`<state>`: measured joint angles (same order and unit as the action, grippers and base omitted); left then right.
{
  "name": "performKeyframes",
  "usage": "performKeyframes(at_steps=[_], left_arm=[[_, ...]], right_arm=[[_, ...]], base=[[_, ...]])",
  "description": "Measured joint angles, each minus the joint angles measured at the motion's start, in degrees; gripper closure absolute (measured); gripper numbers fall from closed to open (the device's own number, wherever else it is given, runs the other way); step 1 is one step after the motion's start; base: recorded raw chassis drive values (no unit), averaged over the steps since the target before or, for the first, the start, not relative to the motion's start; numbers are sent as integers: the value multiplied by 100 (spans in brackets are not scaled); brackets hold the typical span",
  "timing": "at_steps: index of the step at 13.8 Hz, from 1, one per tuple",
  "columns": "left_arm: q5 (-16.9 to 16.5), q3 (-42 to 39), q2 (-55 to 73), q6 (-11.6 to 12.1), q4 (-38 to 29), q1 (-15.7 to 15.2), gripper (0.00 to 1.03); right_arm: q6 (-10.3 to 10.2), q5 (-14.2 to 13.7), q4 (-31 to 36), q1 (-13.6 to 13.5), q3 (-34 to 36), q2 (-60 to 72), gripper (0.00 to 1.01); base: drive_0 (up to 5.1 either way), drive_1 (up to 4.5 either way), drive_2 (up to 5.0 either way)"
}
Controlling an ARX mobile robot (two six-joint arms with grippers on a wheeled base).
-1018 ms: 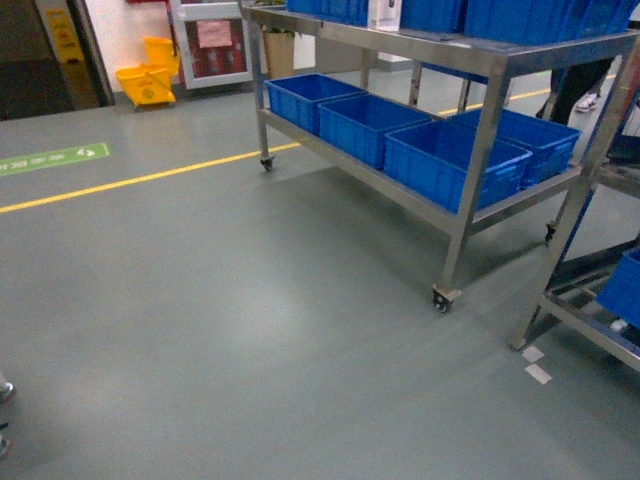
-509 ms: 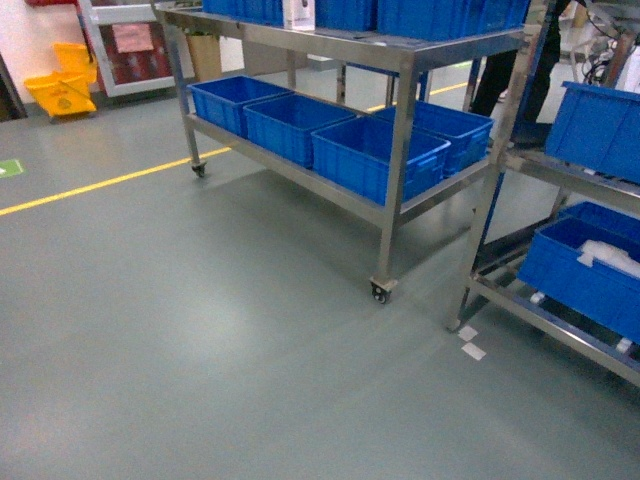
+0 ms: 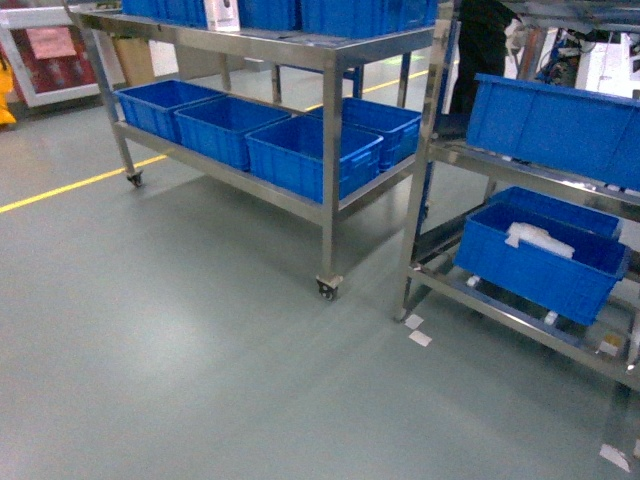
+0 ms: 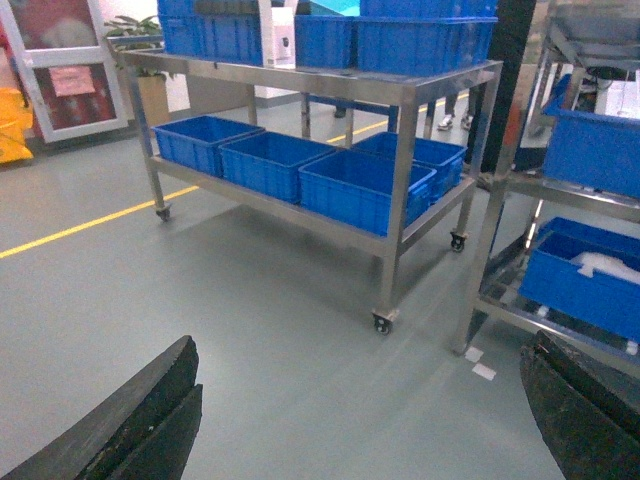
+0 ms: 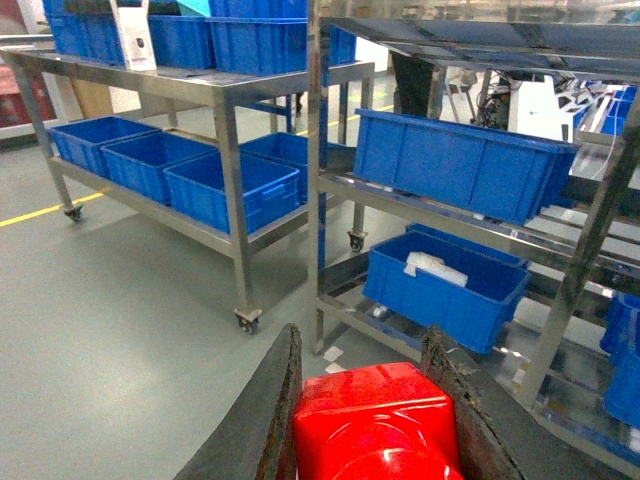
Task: Pick red block from blue box to shelf
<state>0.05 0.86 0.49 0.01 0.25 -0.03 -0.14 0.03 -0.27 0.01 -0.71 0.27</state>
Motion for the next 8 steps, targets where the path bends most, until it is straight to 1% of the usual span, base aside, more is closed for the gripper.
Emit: performKeyframes(at_steps=[8], left_arm=[[0, 0, 0, 0, -2, 0, 5]], right_arm=[[0, 0, 0, 0, 0, 0, 72]], base=[[-154, -154, -154]])
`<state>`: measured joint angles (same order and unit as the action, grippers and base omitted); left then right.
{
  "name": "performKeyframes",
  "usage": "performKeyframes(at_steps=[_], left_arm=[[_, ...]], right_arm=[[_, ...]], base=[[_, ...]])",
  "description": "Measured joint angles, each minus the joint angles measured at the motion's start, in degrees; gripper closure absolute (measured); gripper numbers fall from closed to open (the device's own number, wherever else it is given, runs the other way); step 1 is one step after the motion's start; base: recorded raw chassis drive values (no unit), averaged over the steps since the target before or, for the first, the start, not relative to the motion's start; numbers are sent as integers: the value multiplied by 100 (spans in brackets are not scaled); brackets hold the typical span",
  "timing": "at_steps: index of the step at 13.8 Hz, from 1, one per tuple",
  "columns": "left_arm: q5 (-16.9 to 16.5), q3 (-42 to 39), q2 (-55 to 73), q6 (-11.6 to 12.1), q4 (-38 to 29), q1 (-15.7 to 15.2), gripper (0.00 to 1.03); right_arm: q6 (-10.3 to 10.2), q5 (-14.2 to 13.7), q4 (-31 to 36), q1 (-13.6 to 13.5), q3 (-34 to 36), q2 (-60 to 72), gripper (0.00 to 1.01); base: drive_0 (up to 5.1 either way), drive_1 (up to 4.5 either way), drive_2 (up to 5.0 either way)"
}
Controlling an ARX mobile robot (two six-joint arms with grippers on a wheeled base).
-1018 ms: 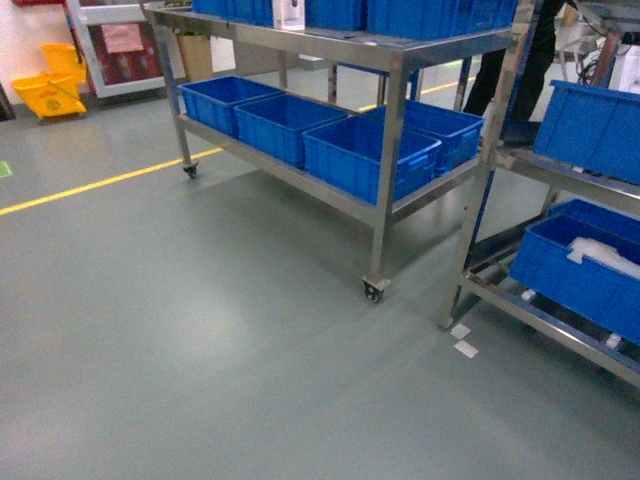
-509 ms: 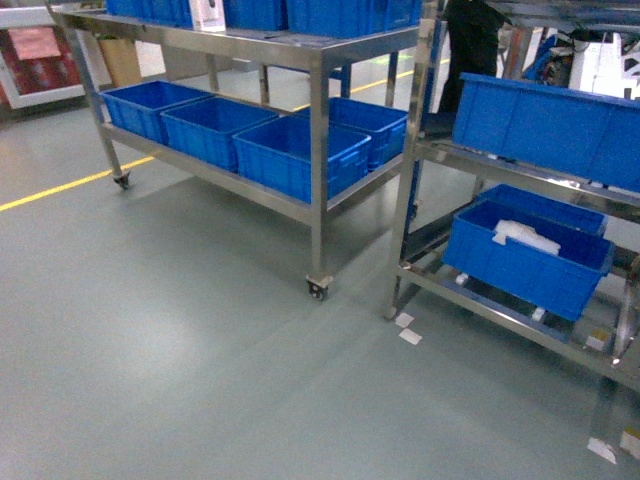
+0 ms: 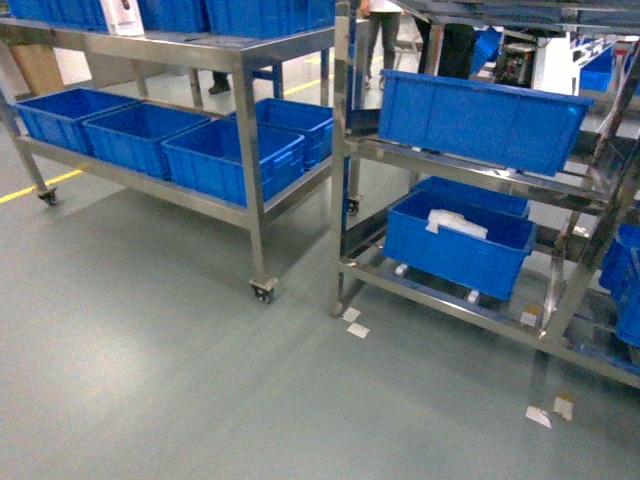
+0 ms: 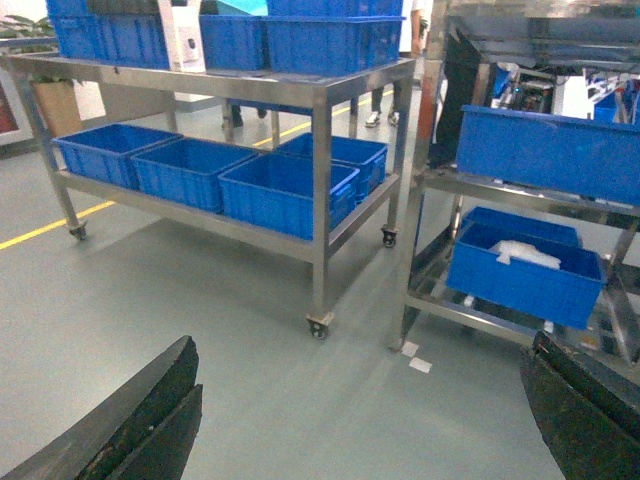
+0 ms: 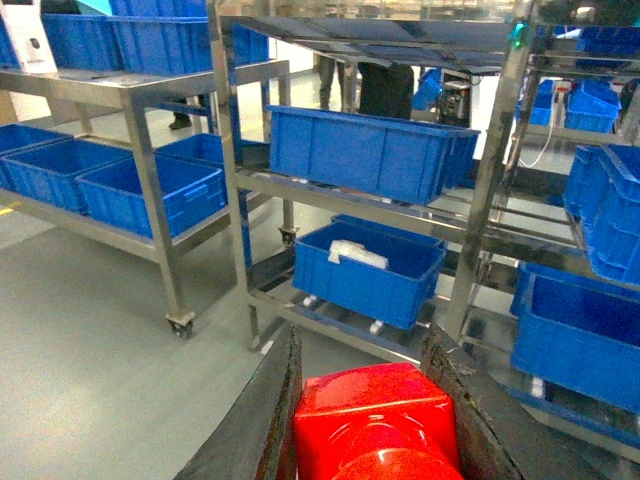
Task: Pick red block from blue box to shelf
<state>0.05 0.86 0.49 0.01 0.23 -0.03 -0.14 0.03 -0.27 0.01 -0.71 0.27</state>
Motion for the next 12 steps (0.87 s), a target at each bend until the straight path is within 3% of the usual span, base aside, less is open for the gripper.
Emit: performKeyframes(at_steps=[12], left_arm=[[0, 0, 0, 0, 0, 0, 5]], right_arm=[[0, 0, 0, 0, 0, 0, 72]], base=[[-159, -159, -159]])
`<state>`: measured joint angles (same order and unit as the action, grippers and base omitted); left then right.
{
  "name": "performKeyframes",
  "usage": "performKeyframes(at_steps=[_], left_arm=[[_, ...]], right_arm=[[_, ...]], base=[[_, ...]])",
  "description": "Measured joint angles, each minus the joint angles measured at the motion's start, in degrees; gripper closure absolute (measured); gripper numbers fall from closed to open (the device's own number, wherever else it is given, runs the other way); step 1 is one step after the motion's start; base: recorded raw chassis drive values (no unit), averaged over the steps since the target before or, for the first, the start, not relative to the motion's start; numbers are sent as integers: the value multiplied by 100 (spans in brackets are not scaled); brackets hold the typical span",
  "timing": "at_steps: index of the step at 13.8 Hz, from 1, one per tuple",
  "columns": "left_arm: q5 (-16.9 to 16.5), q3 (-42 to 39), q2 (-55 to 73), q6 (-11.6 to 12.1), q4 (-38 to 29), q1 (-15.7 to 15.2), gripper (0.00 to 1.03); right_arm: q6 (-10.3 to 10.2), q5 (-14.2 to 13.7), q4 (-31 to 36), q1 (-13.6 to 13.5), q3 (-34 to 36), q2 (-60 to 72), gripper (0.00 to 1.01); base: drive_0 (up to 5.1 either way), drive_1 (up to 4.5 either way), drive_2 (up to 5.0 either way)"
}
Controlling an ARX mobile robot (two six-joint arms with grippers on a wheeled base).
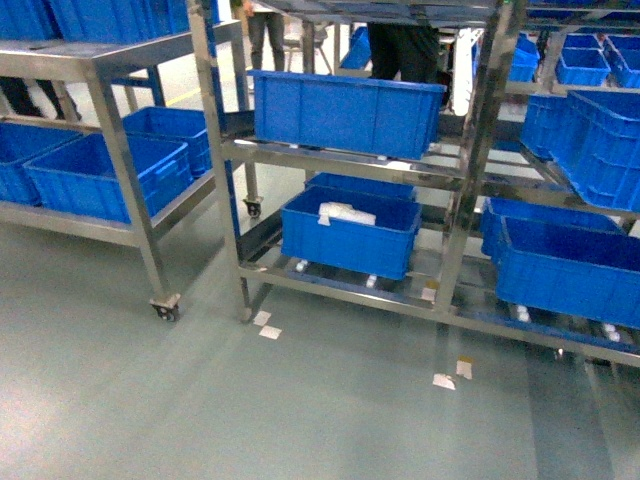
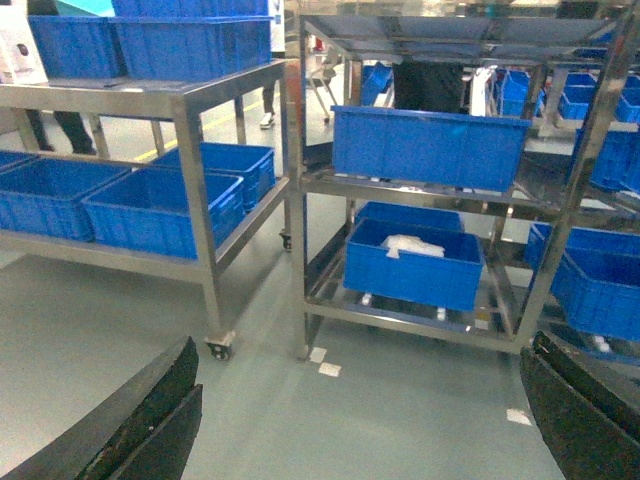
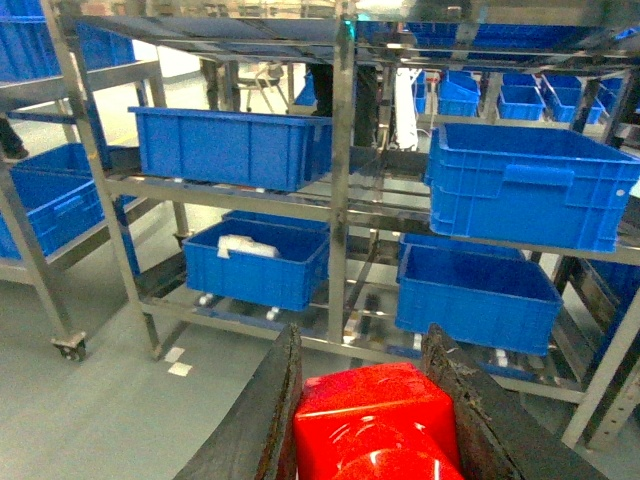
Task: Pick red block from blue box to shelf
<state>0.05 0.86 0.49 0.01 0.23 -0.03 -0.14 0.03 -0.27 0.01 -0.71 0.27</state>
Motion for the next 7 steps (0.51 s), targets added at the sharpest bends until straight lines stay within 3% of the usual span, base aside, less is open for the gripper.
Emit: performKeyframes(at_steps=[7], left_arm=[[0, 0, 0, 0, 0, 0, 5]], right_arm=[[0, 0, 0, 0, 0, 0, 72]], base=[[-155, -155, -155]])
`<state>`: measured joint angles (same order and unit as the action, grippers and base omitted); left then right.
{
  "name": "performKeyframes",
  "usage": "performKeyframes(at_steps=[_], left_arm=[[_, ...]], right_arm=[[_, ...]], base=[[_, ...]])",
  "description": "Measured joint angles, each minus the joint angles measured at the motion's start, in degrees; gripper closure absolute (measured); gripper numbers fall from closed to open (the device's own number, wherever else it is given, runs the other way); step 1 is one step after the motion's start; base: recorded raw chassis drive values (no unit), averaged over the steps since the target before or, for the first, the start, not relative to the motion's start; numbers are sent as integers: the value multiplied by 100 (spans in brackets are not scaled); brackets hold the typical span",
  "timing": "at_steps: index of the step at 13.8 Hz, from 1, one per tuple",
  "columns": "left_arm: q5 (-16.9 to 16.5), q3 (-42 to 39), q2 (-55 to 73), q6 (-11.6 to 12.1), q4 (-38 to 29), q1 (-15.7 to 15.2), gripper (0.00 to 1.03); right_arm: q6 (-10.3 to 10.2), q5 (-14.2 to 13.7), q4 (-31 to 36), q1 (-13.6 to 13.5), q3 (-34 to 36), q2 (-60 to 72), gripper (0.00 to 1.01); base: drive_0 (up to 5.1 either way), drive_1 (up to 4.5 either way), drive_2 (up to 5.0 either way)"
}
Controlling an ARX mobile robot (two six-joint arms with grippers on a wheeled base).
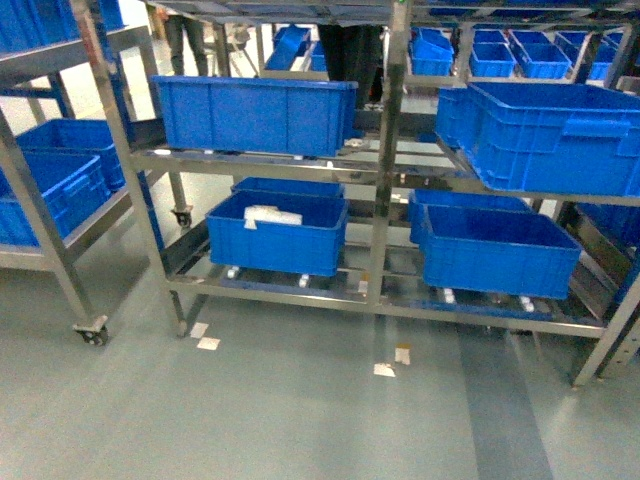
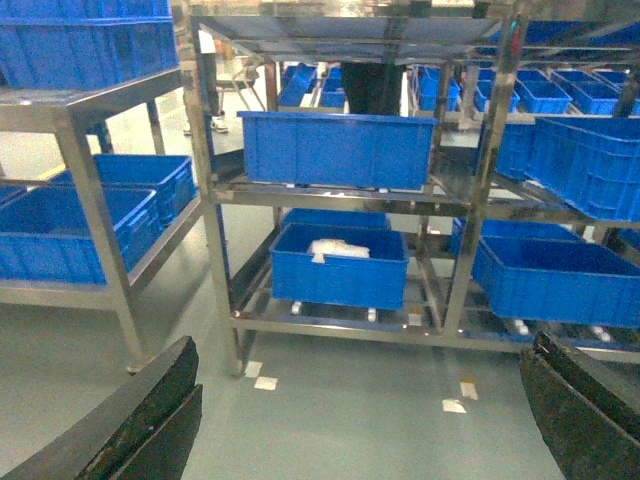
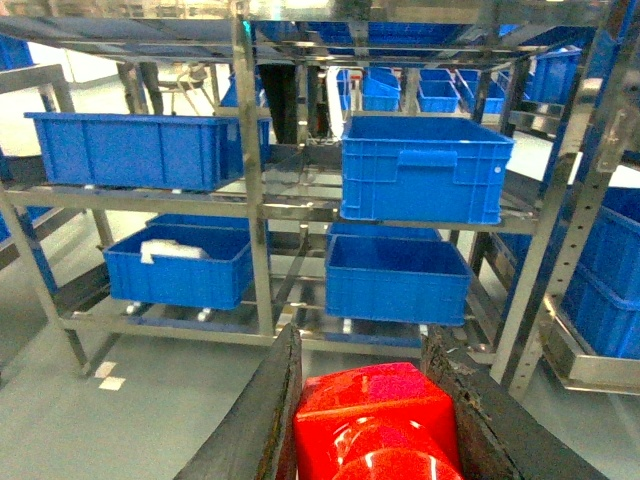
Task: Pick red block from blue box to shelf
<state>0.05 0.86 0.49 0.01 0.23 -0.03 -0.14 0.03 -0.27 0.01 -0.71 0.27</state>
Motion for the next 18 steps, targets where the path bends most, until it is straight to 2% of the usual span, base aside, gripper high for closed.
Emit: performKeyframes(at_steps=[10, 18], left_arm=[[-4, 0, 0, 0, 4, 9, 5], [-2, 0, 0, 0, -4, 9, 5]], right_arm=[[0, -2, -7, 0, 0, 0, 72], [0, -2, -9, 0, 0, 0, 72]], base=[[-123, -123, -123], [-12, 374, -397]])
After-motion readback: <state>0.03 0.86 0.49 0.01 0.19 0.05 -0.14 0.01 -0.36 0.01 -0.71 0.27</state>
